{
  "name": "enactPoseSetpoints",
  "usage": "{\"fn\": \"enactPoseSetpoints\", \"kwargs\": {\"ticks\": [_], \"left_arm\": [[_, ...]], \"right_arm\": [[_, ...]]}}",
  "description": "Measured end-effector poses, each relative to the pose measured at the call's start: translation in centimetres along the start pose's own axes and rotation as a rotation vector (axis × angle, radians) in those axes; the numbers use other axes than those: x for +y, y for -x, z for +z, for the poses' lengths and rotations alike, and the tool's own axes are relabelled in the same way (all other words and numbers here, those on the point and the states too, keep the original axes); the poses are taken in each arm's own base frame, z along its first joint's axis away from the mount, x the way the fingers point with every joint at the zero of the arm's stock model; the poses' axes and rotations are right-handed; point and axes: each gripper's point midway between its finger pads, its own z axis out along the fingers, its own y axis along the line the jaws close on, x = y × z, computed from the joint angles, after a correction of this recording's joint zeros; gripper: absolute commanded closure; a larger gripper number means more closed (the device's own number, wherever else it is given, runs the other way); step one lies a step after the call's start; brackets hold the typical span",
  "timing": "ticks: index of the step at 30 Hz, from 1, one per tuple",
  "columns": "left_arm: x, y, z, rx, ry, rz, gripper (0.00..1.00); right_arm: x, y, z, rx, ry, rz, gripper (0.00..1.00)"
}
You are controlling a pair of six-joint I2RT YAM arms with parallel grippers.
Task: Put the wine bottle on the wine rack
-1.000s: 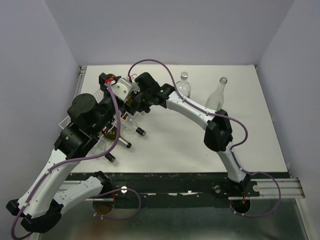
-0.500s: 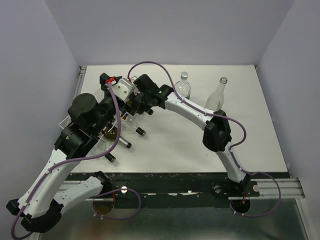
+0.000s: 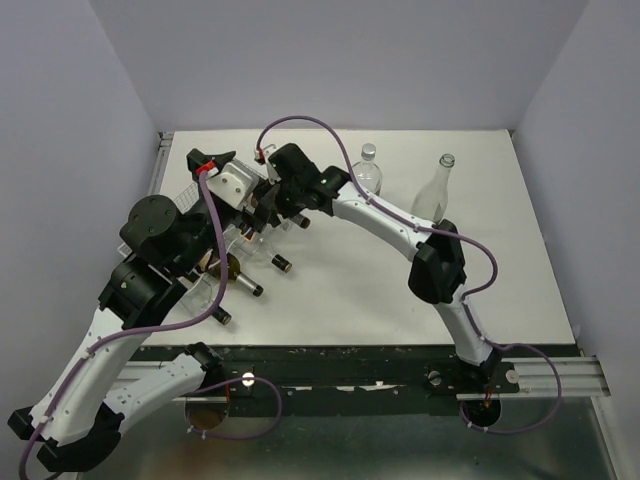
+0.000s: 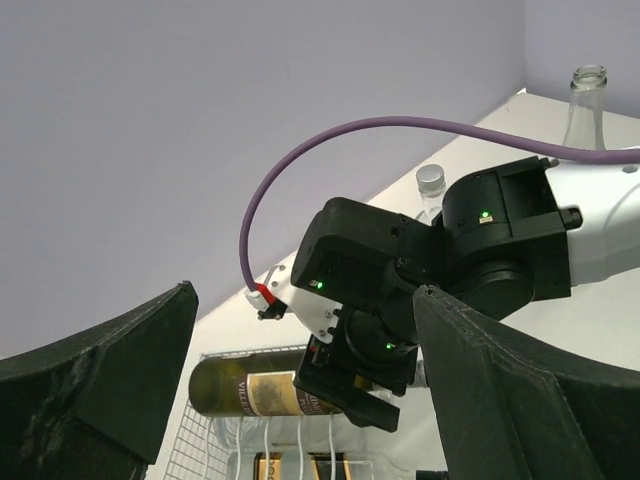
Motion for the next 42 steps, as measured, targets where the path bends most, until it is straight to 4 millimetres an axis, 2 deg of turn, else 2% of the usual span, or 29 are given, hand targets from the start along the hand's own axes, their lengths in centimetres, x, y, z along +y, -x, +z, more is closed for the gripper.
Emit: {"fn": "enactPoseSetpoints", "kwargs": {"ticks": [4, 8, 10, 11, 14, 16, 17, 19, 22, 26, 34, 42], "left_arm": [[0.3, 0.8, -0.5, -0.029, 0.011, 0.003, 0.01], [0.6, 1.4, -0.7, -0.051, 0.019, 0.001, 0.01], [0.6, 1.5, -0.8, -0.058, 0.021, 0.0, 0.01], [0.6, 1.5, -0.8, -0.058, 0.021, 0.0, 0.01], [0.6, 1.4, -0.9, -0.061, 0.022, -0.004, 0.01], [0.5, 1.4, -0.8, -0.063, 0.023, -0.007, 0.01], [0.5, 1.3, -0.7, -0.062, 0.022, -0.009, 0.01], [0.4, 1.1, -0.6, -0.06, 0.022, -0.012, 0.01], [0.4, 1.1, -0.3, -0.058, 0.021, -0.015, 0.01], [0.3, 1.0, 0.0, -0.056, 0.02, -0.018, 0.01], [0.2, 0.6, 0.4, -0.044, 0.017, -0.017, 0.01], [0.3, 0.6, 0.3, -0.042, 0.022, -0.017, 0.01]], "right_arm": [[-0.2, 1.1, -1.5, -0.032, -0.012, 0.001, 0.09], [-0.3, 1.9, -4.0, -0.063, -0.02, 0.002, 0.12], [-0.5, 2.4, -5.5, -0.083, -0.03, 0.008, 0.35], [-0.7, 2.5, -6.2, -0.089, -0.038, 0.011, 0.51], [-1.6, 2.1, -8.4, -0.102, -0.094, 0.047, 0.84], [-2.4, 0.6, -9.5, -0.092, -0.136, 0.072, 0.97], [-2.8, -0.5, -9.9, -0.078, -0.151, 0.083, 0.99], [-3.2, -2.7, -10.3, -0.04, -0.169, 0.097, 0.99], [-3.2, -5.1, -9.5, 0.014, -0.172, 0.117, 0.99], [-2.9, -6.8, -8.3, 0.061, -0.159, 0.139, 0.99], [-2.9, -7.0, -5.4, 0.083, -0.169, 0.149, 0.99], [-2.8, -5.5, -4.5, 0.043, -0.164, 0.138, 0.99]]}}
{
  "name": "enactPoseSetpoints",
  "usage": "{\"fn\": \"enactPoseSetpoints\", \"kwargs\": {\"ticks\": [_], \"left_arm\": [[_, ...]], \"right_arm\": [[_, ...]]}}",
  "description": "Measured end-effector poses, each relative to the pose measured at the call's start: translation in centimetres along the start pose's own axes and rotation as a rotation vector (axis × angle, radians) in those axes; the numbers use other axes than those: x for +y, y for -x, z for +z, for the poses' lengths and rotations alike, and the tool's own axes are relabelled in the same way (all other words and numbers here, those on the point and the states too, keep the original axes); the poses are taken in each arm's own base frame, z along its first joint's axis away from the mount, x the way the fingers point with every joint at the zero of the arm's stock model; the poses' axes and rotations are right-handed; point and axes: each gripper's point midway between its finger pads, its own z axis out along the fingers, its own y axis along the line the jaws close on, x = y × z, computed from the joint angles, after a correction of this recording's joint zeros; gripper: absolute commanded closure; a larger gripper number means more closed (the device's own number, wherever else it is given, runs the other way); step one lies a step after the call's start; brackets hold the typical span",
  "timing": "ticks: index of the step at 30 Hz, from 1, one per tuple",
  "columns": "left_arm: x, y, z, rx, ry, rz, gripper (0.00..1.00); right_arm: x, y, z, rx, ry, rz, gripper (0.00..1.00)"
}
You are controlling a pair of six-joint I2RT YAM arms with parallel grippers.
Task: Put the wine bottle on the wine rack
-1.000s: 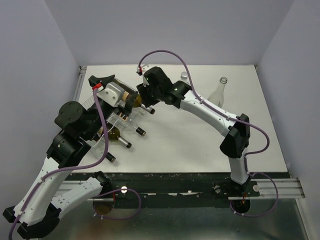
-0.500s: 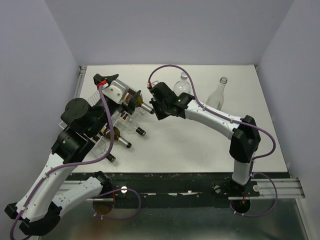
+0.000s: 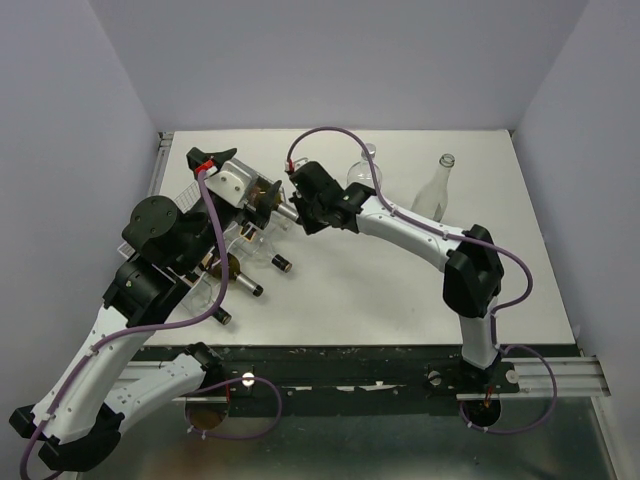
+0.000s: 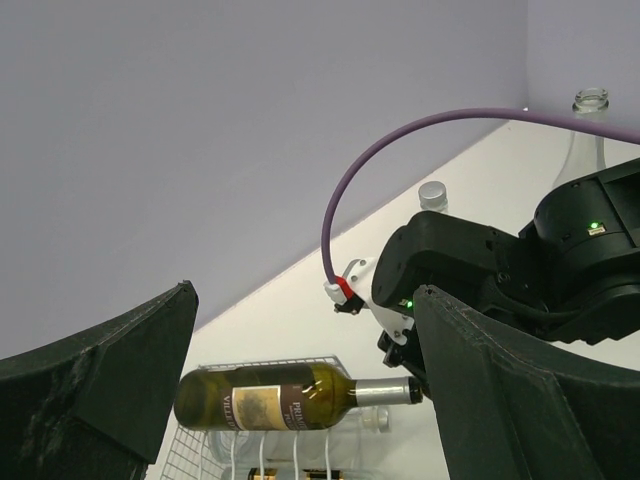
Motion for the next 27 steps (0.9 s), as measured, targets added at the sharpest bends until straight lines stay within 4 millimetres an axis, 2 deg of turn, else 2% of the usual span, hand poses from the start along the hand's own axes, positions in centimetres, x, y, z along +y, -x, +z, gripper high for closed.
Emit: {"fn": "enactPoseSetpoints", "kwargs": {"ticks": [5, 6, 8, 11, 14, 17, 20, 23, 27], "left_arm": [[0.0, 0.0, 0.0, 0.001, 0.0, 0.0, 0.01], [0.0, 0.0, 0.0, 0.001, 0.0, 0.0, 0.01], [0.0, -0.1, 0.0, 0.001, 0.002, 0.0, 0.01], [0.0, -0.2, 0.1, 0.003, 0.004, 0.0, 0.01], [0.0, -0.3, 0.3, -0.006, 0.008, -0.001, 0.01], [-0.2, -0.9, 0.5, -0.013, 0.012, -0.002, 0.01], [-0.4, -1.4, 0.6, -0.014, 0.013, -0.002, 0.01], [-0.4, -1.4, 0.7, -0.016, 0.013, -0.001, 0.01], [-0.4, -1.3, 0.7, -0.019, 0.012, -0.002, 0.01]], "right_arm": [[-0.5, 0.2, 0.0, -0.012, -0.029, -0.001, 0.99], [-0.8, 0.3, -0.2, -0.017, -0.045, 0.0, 0.98], [-1.6, 0.2, -0.8, -0.024, -0.079, 0.0, 0.87], [-3.2, 0.3, -3.2, -0.044, -0.139, 0.0, 0.64], [-4.7, 2.4, -6.7, -0.121, -0.178, 0.012, 0.44], [-6.5, 4.7, -10.6, -0.208, -0.211, 0.035, 0.33], [-9.3, 6.2, -13.9, -0.268, -0.271, 0.069, 0.23], [-12.4, 6.8, -16.5, -0.305, -0.356, 0.093, 0.16], [-16.4, 6.5, -19.5, -0.315, -0.491, 0.117, 0.09]]}}
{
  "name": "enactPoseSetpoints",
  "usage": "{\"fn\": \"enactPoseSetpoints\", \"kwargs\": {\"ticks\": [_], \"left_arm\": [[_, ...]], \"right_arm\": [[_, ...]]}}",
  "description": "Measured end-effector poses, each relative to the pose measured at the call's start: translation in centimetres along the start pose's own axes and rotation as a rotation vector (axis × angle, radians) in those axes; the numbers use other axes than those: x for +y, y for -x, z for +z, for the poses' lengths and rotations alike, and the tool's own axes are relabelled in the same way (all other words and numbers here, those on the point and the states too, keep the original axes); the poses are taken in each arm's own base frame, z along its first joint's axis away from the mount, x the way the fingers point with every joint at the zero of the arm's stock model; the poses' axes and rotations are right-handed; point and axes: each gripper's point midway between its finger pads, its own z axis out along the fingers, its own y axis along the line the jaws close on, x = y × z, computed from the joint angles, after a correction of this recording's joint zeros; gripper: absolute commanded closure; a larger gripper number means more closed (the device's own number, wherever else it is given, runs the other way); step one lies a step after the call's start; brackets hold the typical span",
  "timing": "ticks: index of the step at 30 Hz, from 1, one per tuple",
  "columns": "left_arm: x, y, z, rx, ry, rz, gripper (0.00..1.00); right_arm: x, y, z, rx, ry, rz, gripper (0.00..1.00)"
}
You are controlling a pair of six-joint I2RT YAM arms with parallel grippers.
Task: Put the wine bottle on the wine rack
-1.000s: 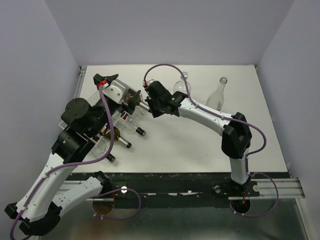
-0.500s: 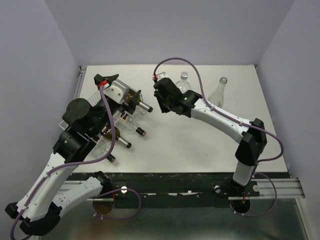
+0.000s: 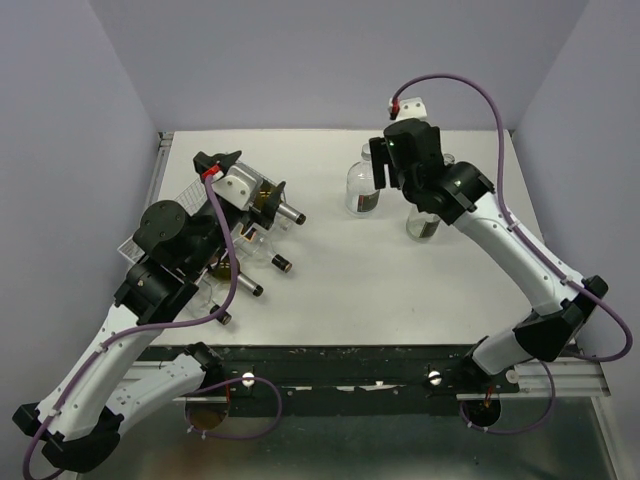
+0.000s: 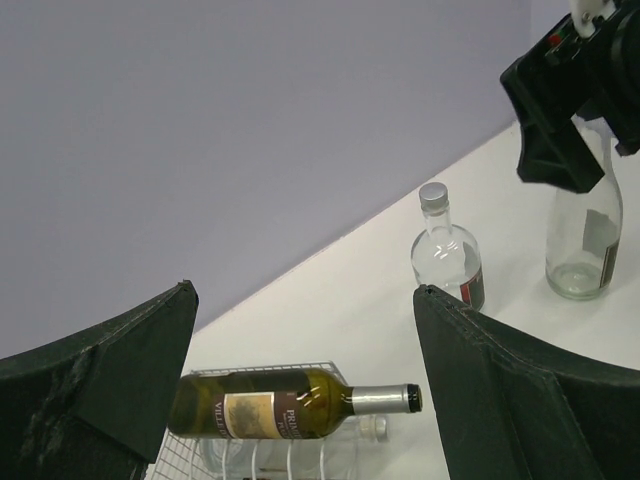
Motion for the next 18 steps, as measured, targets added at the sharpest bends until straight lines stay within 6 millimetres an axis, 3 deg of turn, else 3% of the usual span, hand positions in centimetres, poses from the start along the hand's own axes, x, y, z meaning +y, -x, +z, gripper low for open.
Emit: {"fn": "enactPoseSetpoints", "kwargs": {"ticks": [6, 11, 18], "left_arm": [[-0.3, -0.1, 0.1, -0.001, -0.017, -0.001, 0.01], [-0.6, -0.1, 0.2, -0.002, -0.032, 0.0, 0.01], [-1.0, -0.3, 0.5, 0.002, -0.048, 0.0, 0.01]], "right_arm": [[-7.0, 0.0, -0.5, 0.002, -0.204, 0.03, 0.06], [-11.3, -1.5, -1.1, 0.02, -0.278, 0.072, 0.07], [-12.5, -3.2, 1.7, 0.062, -0.286, 0.118, 0.21]]}}
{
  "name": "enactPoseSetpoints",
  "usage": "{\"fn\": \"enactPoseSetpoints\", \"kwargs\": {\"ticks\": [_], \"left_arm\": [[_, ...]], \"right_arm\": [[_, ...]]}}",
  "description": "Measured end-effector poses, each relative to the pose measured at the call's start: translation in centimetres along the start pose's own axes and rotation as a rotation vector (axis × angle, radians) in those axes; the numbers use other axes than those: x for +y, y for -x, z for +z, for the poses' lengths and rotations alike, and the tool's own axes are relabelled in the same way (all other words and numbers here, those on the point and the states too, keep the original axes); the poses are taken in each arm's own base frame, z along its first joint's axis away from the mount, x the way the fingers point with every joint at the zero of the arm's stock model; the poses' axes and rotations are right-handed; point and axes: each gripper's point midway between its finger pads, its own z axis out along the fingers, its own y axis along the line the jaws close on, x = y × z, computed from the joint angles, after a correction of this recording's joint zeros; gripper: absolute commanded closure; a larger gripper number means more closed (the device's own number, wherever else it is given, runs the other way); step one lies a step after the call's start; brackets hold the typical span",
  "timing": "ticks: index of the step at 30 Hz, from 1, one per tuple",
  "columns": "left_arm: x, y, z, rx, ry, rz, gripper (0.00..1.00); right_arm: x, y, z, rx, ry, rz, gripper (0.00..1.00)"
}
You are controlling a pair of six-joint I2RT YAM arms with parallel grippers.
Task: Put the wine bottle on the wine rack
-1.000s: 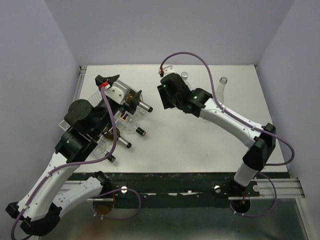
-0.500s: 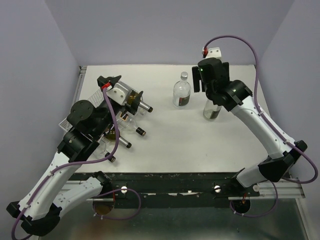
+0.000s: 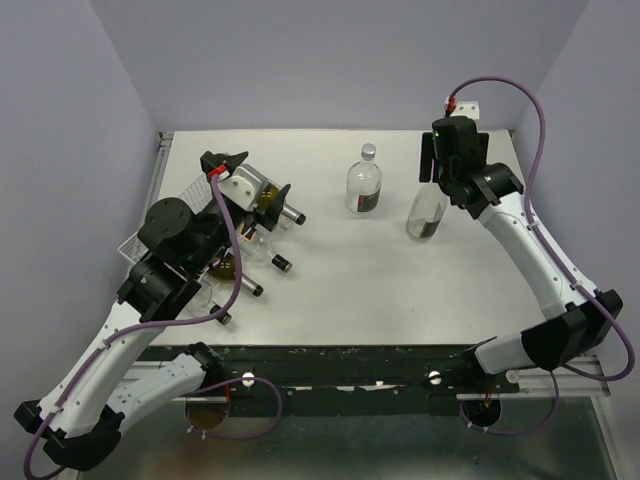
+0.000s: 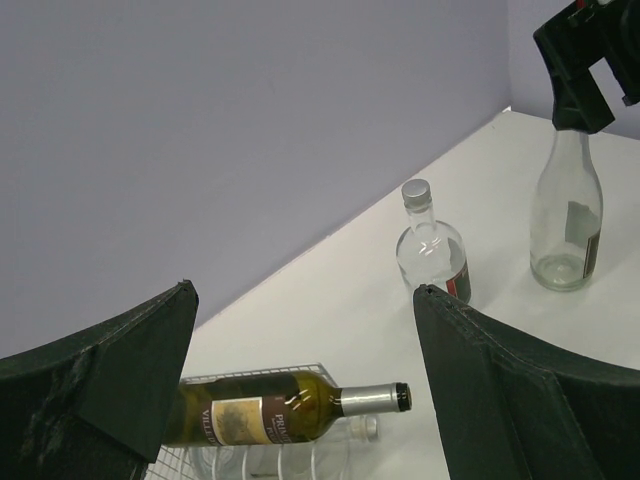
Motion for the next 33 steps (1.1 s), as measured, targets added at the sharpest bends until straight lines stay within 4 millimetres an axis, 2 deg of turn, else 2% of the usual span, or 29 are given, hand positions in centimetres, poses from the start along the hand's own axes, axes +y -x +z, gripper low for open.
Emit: {"fn": "enactPoseSetpoints", "kwargs": {"ticks": [5, 10, 11, 14, 15, 21, 24, 29, 33], "left_arm": [[-0.1, 0.0, 0.0, -0.001, -0.004, 0.0, 0.01], [-0.1, -0.1, -0.1, 0.003, -0.006, -0.004, 0.01], [-0.2, -0.1, -0.1, 0.003, -0.008, -0.004, 0.01], [-0.2, -0.1, -0.1, 0.005, -0.012, -0.004, 0.01], [-0.3, -0.2, -0.1, 0.006, -0.018, -0.004, 0.01], [-1.3, -0.9, 0.4, 0.028, -0.067, -0.004, 0.01], [-2.5, -1.4, 0.9, 0.037, -0.123, -0.007, 0.01], [-5.0, -2.2, 1.5, 0.05, -0.246, -0.041, 0.01], [-7.5, -3.2, 1.8, 0.064, -0.352, -0.113, 0.01]], "right_arm": [[0.5, -1.4, 2.9, 0.039, 0.007, 0.048, 0.31], [0.8, -2.2, 4.7, 0.049, 0.007, 0.079, 0.45], [1.0, -2.3, 5.0, 0.049, 0.01, 0.08, 0.51], [1.8, -2.4, 5.5, 0.05, 0.034, 0.11, 0.97], [1.9, -2.4, 5.5, 0.052, 0.042, 0.101, 0.99], [2.5, -2.7, 4.4, 0.107, 0.105, 0.095, 0.99], [3.2, -3.0, 3.1, 0.154, 0.18, 0.084, 0.99], [5.2, -2.5, -0.9, 0.19, 0.385, 0.119, 0.99], [6.6, -0.8, -4.9, 0.167, 0.566, 0.171, 0.99]]}}
